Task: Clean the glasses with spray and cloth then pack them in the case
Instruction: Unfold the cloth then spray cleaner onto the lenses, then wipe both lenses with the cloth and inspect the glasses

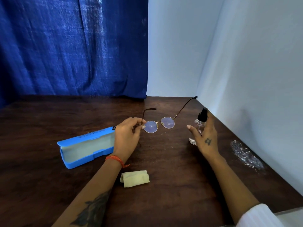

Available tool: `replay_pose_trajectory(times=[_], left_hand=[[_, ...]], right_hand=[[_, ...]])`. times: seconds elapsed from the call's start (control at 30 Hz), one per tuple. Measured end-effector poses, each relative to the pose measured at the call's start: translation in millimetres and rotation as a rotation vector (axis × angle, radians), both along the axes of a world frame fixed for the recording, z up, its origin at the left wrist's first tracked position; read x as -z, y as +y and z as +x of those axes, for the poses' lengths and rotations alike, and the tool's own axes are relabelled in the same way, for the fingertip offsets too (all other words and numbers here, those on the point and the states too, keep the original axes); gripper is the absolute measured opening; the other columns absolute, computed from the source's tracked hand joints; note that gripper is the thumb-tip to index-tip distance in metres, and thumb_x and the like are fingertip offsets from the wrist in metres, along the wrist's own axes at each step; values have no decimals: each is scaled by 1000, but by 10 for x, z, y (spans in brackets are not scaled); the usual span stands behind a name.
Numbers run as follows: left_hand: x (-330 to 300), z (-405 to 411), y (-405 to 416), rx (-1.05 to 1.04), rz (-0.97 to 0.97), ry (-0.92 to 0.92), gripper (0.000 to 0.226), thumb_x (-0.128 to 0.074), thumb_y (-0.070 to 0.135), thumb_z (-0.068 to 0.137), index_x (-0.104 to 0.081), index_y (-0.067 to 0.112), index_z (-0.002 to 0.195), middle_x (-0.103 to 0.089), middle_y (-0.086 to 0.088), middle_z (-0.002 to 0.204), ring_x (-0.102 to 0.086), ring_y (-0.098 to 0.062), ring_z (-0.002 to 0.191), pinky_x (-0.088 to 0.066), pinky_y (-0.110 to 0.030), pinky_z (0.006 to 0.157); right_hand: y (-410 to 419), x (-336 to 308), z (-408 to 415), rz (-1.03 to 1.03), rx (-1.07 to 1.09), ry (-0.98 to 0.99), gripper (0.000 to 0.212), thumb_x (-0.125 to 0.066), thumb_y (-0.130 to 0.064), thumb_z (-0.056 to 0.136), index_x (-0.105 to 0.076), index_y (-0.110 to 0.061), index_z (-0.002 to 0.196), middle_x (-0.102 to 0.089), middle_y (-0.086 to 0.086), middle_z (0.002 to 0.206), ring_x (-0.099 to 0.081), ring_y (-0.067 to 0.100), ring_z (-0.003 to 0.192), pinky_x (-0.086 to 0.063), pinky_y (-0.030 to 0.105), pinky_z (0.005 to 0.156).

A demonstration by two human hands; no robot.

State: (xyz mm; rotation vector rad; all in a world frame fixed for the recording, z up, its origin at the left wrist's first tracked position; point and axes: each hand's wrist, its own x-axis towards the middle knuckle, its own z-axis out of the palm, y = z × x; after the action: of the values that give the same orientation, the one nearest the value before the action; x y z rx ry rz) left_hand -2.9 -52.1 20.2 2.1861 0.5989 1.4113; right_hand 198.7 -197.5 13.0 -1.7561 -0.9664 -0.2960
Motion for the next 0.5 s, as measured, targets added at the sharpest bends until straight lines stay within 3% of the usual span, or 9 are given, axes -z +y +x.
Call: replay_pose_trajectory(times=[0.1,0.17,0.23,0.33,0.43,0.5], left_hand=[[4,-7,-9,4,-8,-4,20,-65,-5,75,-70,11,87,-68,2,83,-60,-6,73,-47,-10,73],[4,-14,-19,11,-22,-14,20,-65,-5,75,-70,10,86,-68,2,83,-61,-6,73,-45,-5,72],[4,-15,-24,13,-40,-14,20,-65,-5,75,-70,10,86,-69,0,84,-62,-6,73,-45,-4,72],[0,-9,-31,23,-71,-23,19,-66,-4,75,-70,10,87,-69,0,84,-63,-8,74,-46,-4,72],[-5,-21,-37,30,-102,-23,18,-66,-3,75,-70,10,87,-68,0,85,-63,-7,74,-46,-5,72],[-2,-32,-25,30,-116,-22,19,-66,-3,75,-70,10,88,-68,0,86,-63,-8,75,-47,-7,72]], right_hand=[[-39,8,-21,-3,-4,36,85,-74,-25,78,-22,-25,144,-52,8,126,-55,7,93,-42,5,75],[-83,-7,-73,26,42,16,91,-76,-35,74,-20,-24,144,-45,7,135,-49,9,112,-46,25,94],[-121,-50,-173,88,142,-90,88,-71,-45,72,-25,-19,143,-42,8,138,-41,19,125,-37,43,104],[-157,-131,-437,185,162,-316,73,-67,-41,77,-35,-14,136,-46,15,132,-40,24,124,-35,42,104],[-137,-122,-731,161,-9,-439,65,-69,-39,78,-41,-16,131,-46,16,131,-39,20,125,-35,33,103],[-101,-87,-885,88,-147,-490,61,-68,-41,78,-46,-15,129,-45,15,132,-39,22,127,-38,38,103]])
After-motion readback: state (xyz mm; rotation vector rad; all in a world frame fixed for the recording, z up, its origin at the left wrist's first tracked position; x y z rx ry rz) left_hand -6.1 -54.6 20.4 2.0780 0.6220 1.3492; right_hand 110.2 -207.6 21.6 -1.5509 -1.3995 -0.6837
